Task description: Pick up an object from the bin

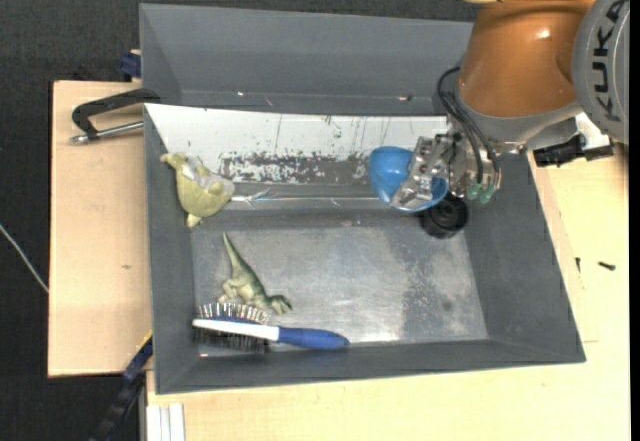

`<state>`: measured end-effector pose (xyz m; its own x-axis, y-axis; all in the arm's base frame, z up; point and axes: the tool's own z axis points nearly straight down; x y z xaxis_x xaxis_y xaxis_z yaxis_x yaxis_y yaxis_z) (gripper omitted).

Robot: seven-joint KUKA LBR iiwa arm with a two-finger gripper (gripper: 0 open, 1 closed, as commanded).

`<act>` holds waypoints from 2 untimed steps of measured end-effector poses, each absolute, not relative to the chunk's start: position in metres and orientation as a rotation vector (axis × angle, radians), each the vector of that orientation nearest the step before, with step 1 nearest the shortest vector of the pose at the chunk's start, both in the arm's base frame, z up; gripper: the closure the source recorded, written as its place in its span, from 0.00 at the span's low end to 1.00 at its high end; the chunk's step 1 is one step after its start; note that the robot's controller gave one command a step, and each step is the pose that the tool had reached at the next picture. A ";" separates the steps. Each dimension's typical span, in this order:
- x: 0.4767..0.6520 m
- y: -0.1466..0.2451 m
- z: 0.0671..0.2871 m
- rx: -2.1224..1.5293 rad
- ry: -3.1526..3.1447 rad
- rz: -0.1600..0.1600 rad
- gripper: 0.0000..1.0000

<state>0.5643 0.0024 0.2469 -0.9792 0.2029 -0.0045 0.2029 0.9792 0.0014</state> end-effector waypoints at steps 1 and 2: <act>0.564 0.002 0.247 0.320 3.120 0.002 0.00; 0.574 -0.023 0.086 -0.226 3.128 0.001 0.00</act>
Offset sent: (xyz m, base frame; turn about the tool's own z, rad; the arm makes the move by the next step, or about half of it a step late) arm 0.0000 0.0000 0.0000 0.0000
